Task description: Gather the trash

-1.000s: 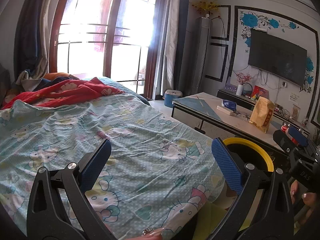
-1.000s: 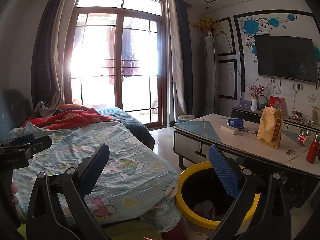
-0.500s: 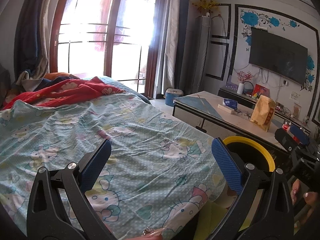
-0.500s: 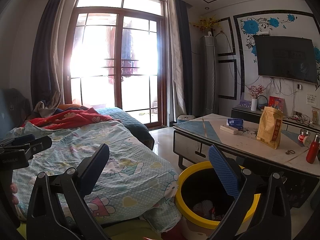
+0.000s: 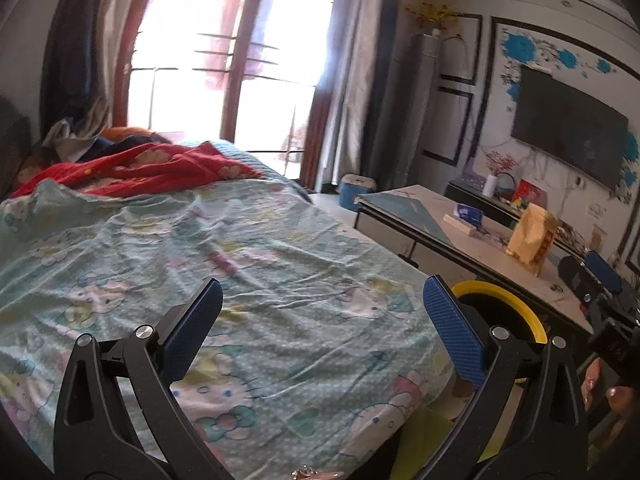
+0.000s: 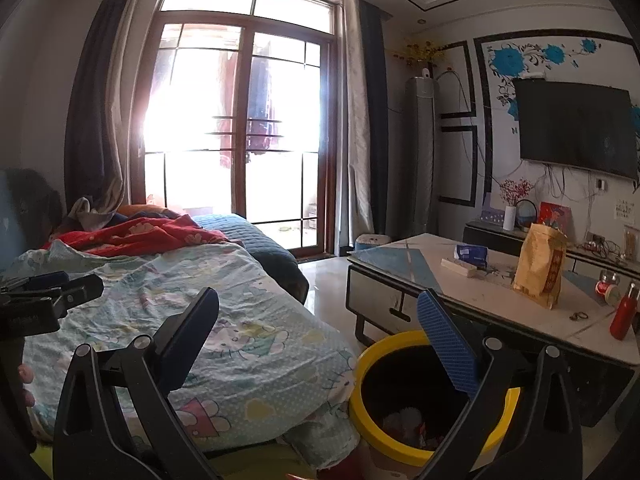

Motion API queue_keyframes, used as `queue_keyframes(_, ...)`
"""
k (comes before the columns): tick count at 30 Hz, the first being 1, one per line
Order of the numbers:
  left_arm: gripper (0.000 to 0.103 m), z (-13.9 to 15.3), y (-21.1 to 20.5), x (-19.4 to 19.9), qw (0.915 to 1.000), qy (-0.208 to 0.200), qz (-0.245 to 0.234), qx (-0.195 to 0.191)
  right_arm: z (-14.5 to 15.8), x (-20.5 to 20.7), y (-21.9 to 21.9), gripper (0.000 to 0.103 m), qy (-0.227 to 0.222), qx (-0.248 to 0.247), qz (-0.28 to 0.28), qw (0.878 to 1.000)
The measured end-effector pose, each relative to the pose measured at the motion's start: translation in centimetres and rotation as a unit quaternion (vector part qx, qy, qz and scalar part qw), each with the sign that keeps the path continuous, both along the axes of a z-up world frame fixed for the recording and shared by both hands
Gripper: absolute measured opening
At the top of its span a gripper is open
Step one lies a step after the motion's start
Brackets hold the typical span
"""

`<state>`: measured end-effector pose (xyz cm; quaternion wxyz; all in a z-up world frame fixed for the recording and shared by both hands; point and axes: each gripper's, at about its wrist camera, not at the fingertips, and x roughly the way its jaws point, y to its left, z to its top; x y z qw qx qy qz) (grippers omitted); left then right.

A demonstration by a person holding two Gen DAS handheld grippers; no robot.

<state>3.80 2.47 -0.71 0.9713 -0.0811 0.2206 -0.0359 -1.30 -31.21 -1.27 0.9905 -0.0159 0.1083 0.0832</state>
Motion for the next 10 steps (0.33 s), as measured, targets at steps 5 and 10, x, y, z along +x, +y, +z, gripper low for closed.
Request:
queue_keyframes(5, 0.092, 0.7, 6.7, -0.4, 0.9957, 0.027, 0.089, -0.001, 2.0, 1.7, 3.7, 0.097, 0.015, 0.003, 0.064, 0.998)
queue_keyframes(10, 0.092, 0.4, 19.2, -2.8, 0.9654, 0.073, 0.25, -0.008, 3.8, 4.3, 13.4, 0.097, 0.069, 0.001, 0.195, 0.978)
